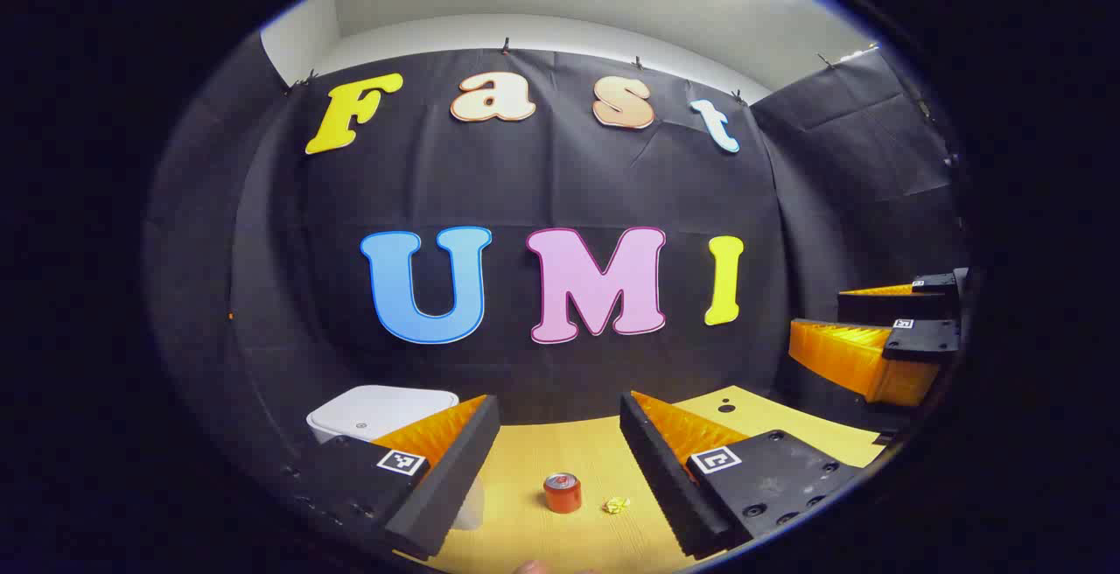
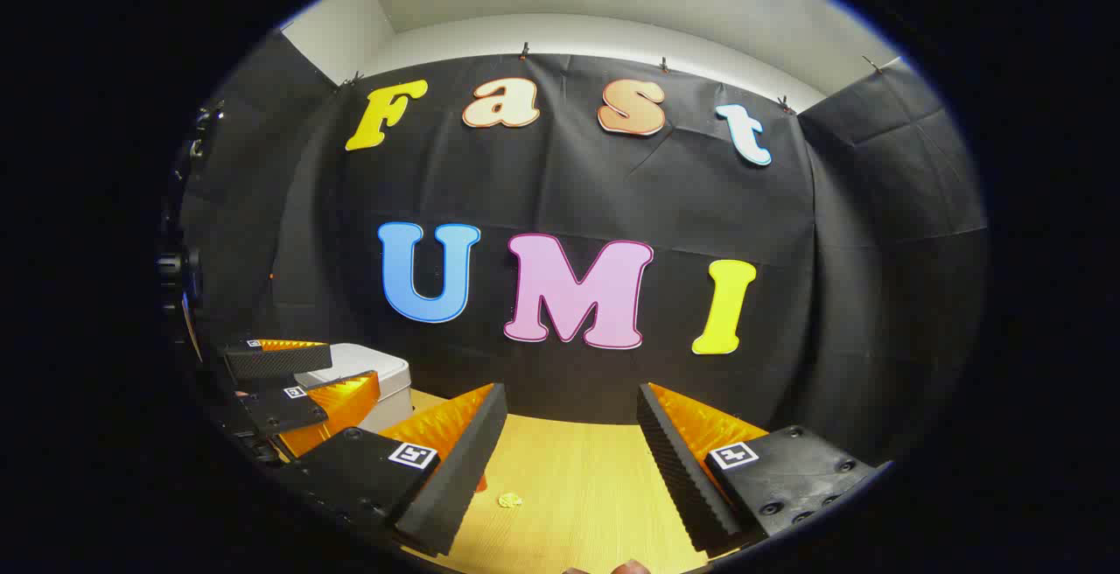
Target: Press the lid of the desktop garbage bin to open it, pick up the crumpled paper on the desktop and throw it into the bin, then pick up the pop can on the desktop and drop it into the bin, and finally close the garbage bin lid.
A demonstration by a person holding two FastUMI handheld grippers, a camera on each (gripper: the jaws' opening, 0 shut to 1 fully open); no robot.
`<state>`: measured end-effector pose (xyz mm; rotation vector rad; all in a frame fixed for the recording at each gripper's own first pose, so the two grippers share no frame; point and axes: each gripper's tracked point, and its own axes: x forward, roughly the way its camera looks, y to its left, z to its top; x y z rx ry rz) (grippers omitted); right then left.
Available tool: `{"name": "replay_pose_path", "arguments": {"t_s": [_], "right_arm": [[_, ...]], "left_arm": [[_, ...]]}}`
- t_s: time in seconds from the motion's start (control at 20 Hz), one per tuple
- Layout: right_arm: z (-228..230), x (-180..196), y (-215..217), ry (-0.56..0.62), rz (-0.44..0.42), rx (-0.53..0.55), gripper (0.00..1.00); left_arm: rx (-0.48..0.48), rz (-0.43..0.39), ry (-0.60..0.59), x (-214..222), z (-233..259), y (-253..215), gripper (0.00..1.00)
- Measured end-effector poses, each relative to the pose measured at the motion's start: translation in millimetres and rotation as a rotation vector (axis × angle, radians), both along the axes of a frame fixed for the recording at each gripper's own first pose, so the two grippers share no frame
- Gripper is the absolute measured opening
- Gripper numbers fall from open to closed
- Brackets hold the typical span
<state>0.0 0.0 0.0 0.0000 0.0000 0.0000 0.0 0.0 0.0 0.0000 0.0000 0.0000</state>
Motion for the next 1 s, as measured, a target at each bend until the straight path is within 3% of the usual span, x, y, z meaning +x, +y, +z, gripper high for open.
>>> {"name": "replay_pose_path", "arguments": {"t_s": [1.0], "right_arm": [[-21,12,-3,0.075,-0.014,0.016,0.96]], "left_arm": [[-0.007,-0.021,0.052,11,-15,-2,0.94]]}}
